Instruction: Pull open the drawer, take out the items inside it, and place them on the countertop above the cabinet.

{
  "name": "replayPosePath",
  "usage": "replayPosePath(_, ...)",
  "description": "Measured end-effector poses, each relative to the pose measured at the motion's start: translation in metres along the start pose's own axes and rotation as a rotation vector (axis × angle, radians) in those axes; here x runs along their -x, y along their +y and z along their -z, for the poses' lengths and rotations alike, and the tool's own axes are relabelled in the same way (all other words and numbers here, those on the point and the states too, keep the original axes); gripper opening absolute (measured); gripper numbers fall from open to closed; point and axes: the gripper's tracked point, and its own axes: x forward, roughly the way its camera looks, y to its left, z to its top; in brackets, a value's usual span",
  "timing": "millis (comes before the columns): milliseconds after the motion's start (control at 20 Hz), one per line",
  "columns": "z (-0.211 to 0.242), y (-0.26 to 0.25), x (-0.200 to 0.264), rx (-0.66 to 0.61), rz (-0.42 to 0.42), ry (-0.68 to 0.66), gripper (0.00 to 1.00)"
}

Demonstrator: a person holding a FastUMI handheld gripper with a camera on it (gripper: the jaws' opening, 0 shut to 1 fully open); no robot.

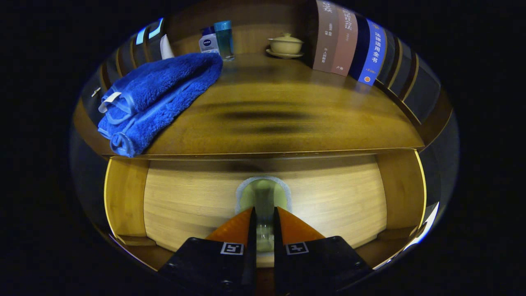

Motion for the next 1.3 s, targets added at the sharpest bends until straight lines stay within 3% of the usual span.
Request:
replayPosePath(400, -0.004, 0.006, 0.066, -0.026, -0.057, -0.015, 0.22)
replayPosePath(750, -0.073, 0.003, 0.117, -0.022, -0.05, -0.095, 0.22)
replayPosePath(1050, -0.141, -0.007, 0.078, 0.009, 0.019, -0.083, 0.22)
replayPosePath(1300, -0.17, 0.0, 0.037, 0.007, 0.017, -0.039, 0.22)
